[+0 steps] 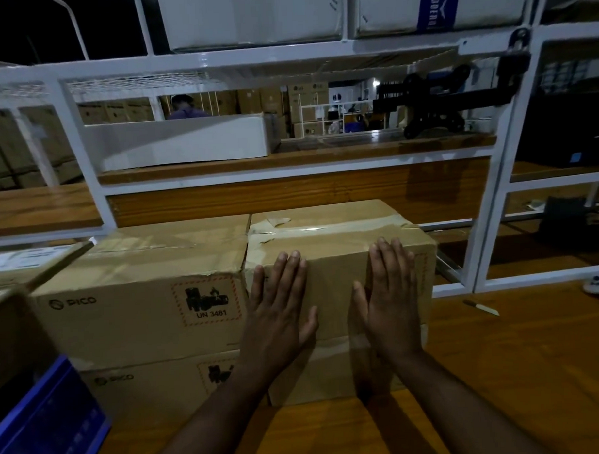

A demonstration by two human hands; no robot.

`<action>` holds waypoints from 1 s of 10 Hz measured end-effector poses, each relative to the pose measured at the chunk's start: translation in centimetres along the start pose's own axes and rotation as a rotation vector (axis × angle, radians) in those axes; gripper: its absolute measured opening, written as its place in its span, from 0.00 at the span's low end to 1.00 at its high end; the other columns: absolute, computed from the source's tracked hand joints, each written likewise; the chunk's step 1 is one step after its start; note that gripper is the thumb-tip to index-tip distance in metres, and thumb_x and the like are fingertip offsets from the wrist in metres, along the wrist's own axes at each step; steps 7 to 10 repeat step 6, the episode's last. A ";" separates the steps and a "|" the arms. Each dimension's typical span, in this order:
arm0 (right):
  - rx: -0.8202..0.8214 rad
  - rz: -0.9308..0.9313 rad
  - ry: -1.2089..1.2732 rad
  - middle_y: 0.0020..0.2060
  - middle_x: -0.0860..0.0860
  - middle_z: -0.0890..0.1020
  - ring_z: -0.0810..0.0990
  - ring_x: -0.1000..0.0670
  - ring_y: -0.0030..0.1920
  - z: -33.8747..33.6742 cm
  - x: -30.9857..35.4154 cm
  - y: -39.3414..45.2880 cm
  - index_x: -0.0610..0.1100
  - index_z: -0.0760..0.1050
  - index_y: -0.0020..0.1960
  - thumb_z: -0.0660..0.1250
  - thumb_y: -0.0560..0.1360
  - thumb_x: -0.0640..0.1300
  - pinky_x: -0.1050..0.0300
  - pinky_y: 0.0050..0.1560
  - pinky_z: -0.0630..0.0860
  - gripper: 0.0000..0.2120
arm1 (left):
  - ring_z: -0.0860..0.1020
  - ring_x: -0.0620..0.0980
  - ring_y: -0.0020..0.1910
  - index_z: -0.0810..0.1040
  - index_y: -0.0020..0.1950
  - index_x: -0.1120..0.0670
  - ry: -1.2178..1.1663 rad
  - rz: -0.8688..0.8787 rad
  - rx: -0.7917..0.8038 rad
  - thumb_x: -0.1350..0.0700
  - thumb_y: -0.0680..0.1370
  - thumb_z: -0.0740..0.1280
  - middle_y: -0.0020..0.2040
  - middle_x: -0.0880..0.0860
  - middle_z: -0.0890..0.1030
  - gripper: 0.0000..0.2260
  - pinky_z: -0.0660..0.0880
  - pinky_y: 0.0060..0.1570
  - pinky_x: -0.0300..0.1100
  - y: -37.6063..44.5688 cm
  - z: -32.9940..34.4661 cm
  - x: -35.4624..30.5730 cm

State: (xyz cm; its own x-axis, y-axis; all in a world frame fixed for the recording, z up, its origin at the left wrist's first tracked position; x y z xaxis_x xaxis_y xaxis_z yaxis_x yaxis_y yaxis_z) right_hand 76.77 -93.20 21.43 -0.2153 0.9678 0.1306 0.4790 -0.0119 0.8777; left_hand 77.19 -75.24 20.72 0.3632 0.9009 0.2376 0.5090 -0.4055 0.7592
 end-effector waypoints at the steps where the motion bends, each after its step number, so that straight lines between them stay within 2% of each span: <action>1: 0.022 0.010 -0.010 0.79 0.41 0.59 0.54 0.41 0.80 -0.4 0.1 0.0 0.39 0.54 0.79 0.58 0.80 0.51 0.38 0.77 0.55 0.32 | 0.50 0.57 0.82 0.49 0.83 0.59 -0.012 -0.016 0.028 0.41 0.81 0.62 0.83 0.58 0.51 0.38 0.50 0.79 0.59 -0.2 0.0 -0.2; 2: 0.055 0.006 -0.040 0.79 0.40 0.58 0.52 0.42 0.80 -1.1 0.6 0.0 0.38 0.54 0.79 0.61 0.81 0.48 0.40 0.79 0.51 0.32 | 0.48 0.57 0.82 0.49 0.83 0.59 -0.025 -0.016 0.086 0.42 0.81 0.62 0.83 0.58 0.48 0.38 0.51 0.79 0.60 -0.3 -0.4 -0.4; 3: 0.156 0.056 -0.080 0.80 0.41 0.52 0.47 0.43 0.81 -1.6 1.0 0.0 0.39 0.50 0.81 0.65 0.79 0.46 0.42 0.79 0.47 0.37 | 0.45 0.56 0.82 0.47 0.83 0.58 -0.058 0.013 0.167 0.42 0.80 0.64 0.83 0.58 0.45 0.40 0.50 0.79 0.59 -0.5 -1.2 -0.4; 4: 0.295 0.142 -0.101 0.81 0.44 0.44 0.39 0.45 0.80 -2.0 1.7 -0.1 0.42 0.43 0.82 0.66 0.79 0.47 0.46 0.78 0.41 0.41 | 0.40 0.53 0.82 0.44 0.83 0.56 -0.128 0.036 0.257 0.42 0.78 0.64 0.83 0.56 0.41 0.42 0.41 0.80 0.55 -0.8 -2.6 -0.1; 5: 0.389 0.221 -0.023 0.81 0.46 0.42 0.38 0.46 0.80 -3.2 2.8 0.1 0.44 0.42 0.82 0.63 0.80 0.54 0.46 0.79 0.44 0.41 | 0.32 0.50 0.80 0.35 0.81 0.52 -0.210 0.001 0.370 0.41 0.80 0.63 0.81 0.51 0.31 0.43 0.34 0.78 0.47 -1.5 -4.6 0.5; 6: 0.375 0.233 0.072 0.81 0.47 0.46 0.44 0.47 0.81 -5.6 6.0 -0.5 0.45 0.43 0.82 0.59 0.81 0.57 0.46 0.79 0.50 0.38 | 0.32 0.47 0.80 0.36 0.82 0.51 -0.270 -0.067 0.325 0.41 0.81 0.62 0.81 0.49 0.32 0.43 0.38 0.80 0.49 -4.1 -7.3 1.6; 10: 0.375 0.233 0.072 0.81 0.47 0.46 0.44 0.47 0.81 -5.6 6.0 -0.5 0.45 0.43 0.82 0.59 0.81 0.57 0.46 0.79 0.50 0.38 | 0.32 0.47 0.80 0.36 0.82 0.51 -0.270 -0.067 0.325 0.41 0.81 0.62 0.81 0.49 0.32 0.43 0.38 0.80 0.49 -4.1 -7.3 1.6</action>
Point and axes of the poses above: each hand's wrist, its own y-axis towards the middle knuckle, its own z-axis out of the palm, x = y × z, the point moved 8 cm from there along y, towards the middle knuckle
